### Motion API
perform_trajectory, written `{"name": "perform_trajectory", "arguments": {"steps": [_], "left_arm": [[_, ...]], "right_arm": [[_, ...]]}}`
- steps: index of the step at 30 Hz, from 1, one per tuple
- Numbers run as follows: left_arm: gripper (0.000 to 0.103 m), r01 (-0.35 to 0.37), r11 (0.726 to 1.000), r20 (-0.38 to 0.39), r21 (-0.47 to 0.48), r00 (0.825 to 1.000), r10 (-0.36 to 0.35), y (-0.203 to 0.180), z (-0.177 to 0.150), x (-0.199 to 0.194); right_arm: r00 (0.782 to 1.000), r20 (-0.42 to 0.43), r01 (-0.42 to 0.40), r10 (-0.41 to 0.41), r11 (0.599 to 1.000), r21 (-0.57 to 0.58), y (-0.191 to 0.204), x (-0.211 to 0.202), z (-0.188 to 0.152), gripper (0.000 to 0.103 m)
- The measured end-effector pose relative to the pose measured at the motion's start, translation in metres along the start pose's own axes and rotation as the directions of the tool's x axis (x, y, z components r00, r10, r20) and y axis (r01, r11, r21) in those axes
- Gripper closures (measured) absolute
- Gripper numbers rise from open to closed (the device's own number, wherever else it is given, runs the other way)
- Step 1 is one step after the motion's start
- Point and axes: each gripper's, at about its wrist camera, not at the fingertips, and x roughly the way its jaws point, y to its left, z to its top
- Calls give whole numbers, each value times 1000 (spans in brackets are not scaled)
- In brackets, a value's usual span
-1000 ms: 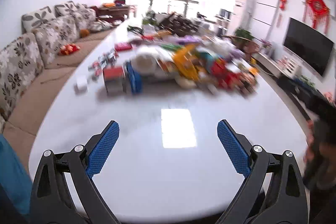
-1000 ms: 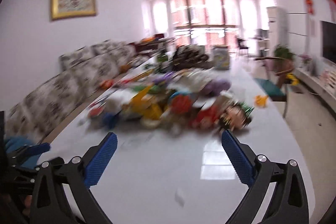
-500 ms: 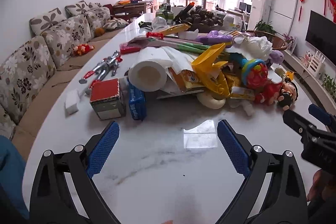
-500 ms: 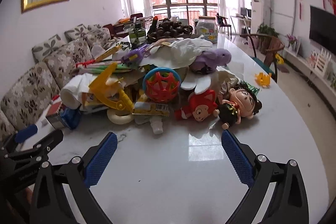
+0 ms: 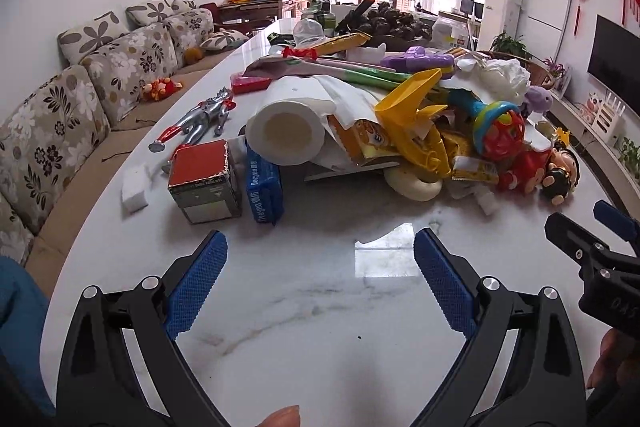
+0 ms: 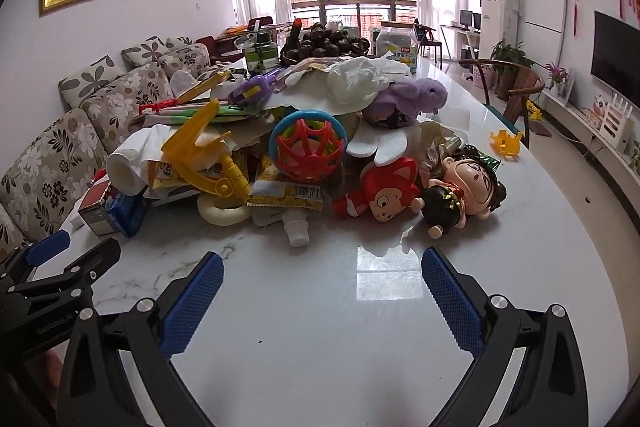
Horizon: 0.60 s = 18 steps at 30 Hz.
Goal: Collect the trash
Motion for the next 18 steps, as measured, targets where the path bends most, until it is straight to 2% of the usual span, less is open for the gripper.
{"name": "perform_trajectory", "arguments": {"steps": [18], "left_arm": [[11, -6, 1000, 2, -4, 1000, 6, 0, -5, 2]], "right_arm": [[1000, -8, 7, -7, 1000, -2, -1, -3, -4, 5]]}}
